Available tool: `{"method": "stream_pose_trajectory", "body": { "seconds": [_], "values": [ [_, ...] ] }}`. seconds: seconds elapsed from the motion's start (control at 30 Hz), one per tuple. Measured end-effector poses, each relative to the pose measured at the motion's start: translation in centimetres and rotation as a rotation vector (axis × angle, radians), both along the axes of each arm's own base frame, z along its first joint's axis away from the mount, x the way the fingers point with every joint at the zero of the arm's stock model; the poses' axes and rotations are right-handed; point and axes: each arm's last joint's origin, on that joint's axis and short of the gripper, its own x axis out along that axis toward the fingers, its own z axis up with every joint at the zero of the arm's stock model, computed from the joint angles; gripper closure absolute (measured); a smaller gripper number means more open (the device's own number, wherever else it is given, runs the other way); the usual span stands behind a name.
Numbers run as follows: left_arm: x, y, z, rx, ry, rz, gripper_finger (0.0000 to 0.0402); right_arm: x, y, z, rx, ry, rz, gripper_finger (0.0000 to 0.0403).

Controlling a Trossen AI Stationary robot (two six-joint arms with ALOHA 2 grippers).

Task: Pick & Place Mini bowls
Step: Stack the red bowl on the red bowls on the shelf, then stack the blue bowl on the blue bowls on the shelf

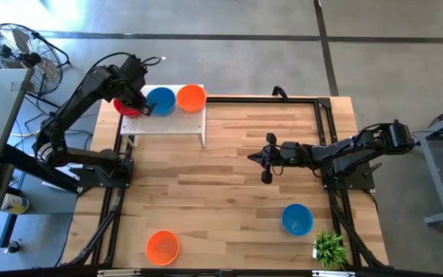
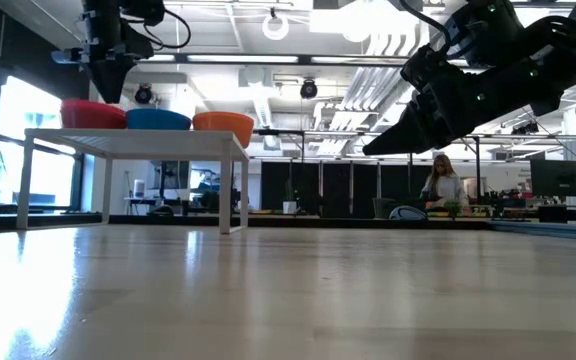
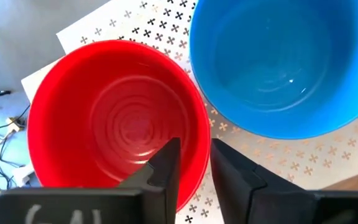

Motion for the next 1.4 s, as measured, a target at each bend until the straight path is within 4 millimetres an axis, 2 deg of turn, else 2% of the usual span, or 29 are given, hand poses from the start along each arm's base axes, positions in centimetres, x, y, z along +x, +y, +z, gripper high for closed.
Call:
{"method": "stream_pose_trajectory", "body": {
  "seconds": [0.23, 0.47, 0.6, 0.7, 0.8, 0.93, 1.17, 1.33, 1.4],
  "values": [
    [-0.2, -0.1, 0.0, 0.001, 0.041, -0.014, 0.0310, 0.0, 0.0, 0.0, 0.000, 0.000, 0.000, 0.0402],
    [-0.7, -0.7, 0.8, 0.089, 0.026, 0.004, 0.0358, 0.0, 0.0, 0.0, 0.000, 0.000, 0.000, 0.0402],
    [-0.7, -2.3, 2.2, 0.203, -0.059, -0.045, 0.0395, 0.0, 0.0, 0.0, 0.000, 0.000, 0.000, 0.0401],
    [-0.6, -4.2, 3.1, 0.307, -0.159, -0.089, 0.0396, 0.0, 0.0, 0.0, 0.000, 0.000, 0.000, 0.0402],
    [-0.6, -6.3, 3.1, 0.378, -0.243, -0.143, 0.0398, 0.0, 0.0, 0.0, 0.000, 0.000, 0.000, 0.0402],
    [0.7, -8.3, 1.1, 0.417, -0.345, -0.245, 0.0400, 0.0, 0.0, 0.0, 0.000, 0.000, 0.000, 0.0401],
    [4.8, -11.7, -4.5, 0.498, -0.414, -0.494, 0.0401, 0.0, 0.0, 0.0, 0.006, -0.001, -0.002, 0.0401],
    [8.1, -14.4, -7.6, 0.561, -0.549, -0.683, 0.0401, 0.0, 0.0, 0.0, 0.006, -0.001, -0.002, 0.0401],
    [8.9, -15.3, -8.2, 0.574, -0.631, -0.768, 0.0401, 0.0, 0.0, 0.0, 0.007, 0.000, -0.002, 0.0401]
  ]
}}
